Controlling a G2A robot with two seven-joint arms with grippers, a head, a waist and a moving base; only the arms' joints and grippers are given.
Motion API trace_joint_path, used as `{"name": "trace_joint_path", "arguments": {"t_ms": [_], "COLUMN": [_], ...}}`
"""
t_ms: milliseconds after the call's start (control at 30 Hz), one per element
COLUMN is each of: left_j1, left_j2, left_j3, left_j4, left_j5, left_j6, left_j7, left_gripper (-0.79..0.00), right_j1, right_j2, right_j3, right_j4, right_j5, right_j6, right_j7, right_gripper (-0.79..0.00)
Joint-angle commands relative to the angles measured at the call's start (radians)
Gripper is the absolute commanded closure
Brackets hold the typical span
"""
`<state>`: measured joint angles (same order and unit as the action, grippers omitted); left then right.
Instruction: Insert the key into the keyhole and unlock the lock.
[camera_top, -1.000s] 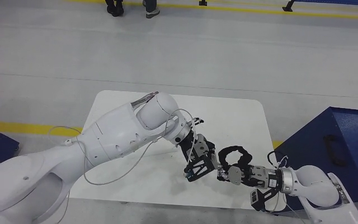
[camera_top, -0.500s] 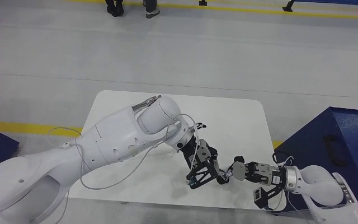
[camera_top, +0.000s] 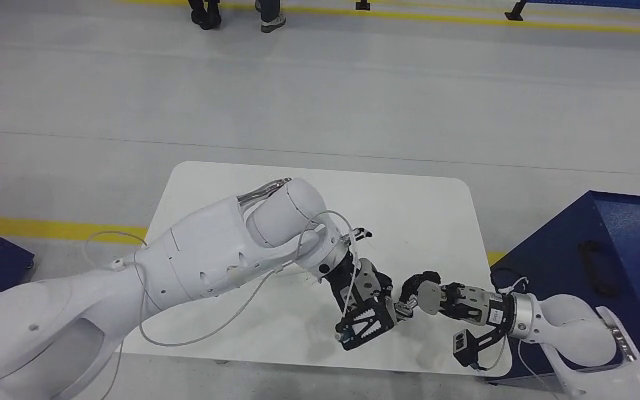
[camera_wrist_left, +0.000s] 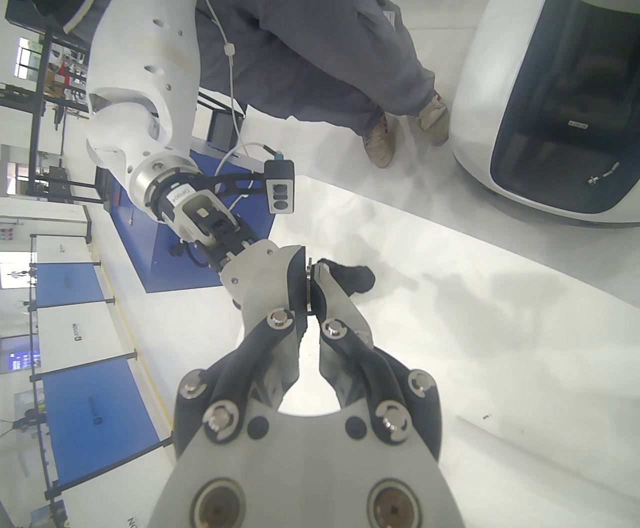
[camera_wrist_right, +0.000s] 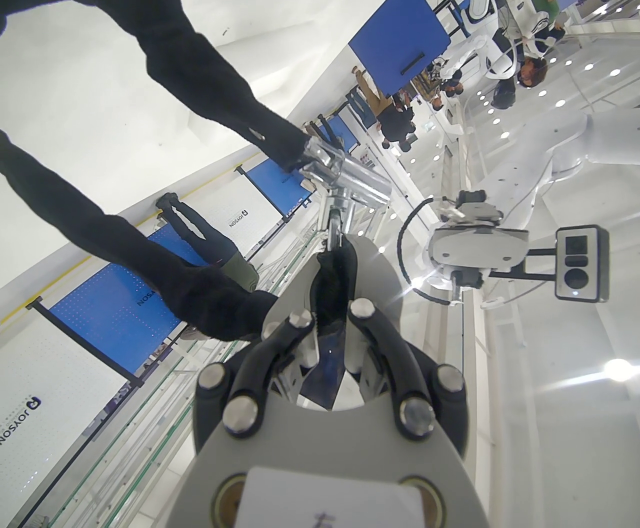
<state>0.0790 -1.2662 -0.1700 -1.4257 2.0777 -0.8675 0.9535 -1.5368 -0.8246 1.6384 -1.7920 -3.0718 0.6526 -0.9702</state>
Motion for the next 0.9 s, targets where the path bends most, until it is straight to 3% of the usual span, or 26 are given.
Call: {"name": "trace_joint_path", "arguments": {"t_ms": [0,433,867], "left_j1": [0.008,0.022,0.019], "left_j2": [-0.004,-0.054,-0.081], "left_j3": [0.0,0.0,0.0], "left_j4": [-0.015,0.057,0.126], "left_j5": [-0.01,-0.132,-0.162], "left_j6": [-0.016,-0.088,-0.145], "left_j7": [-0.016,-0.088,-0.145], "left_gripper": [0.0,0.0,0.0], "right_j1": [0.0,-0.008,-0.016], "right_j2": [0.003,0.025,0.039], "right_j3": [-0.003,-0.029,-0.042], "right_j4": [-0.001,-0.015,-0.014], "right_j5": [0.0,0.0,0.0], "right_j6": [-0.002,0.011,0.017], "right_j7": [0.012,0.061,0.093], "right_gripper": [0.0,0.0,0.0]}}
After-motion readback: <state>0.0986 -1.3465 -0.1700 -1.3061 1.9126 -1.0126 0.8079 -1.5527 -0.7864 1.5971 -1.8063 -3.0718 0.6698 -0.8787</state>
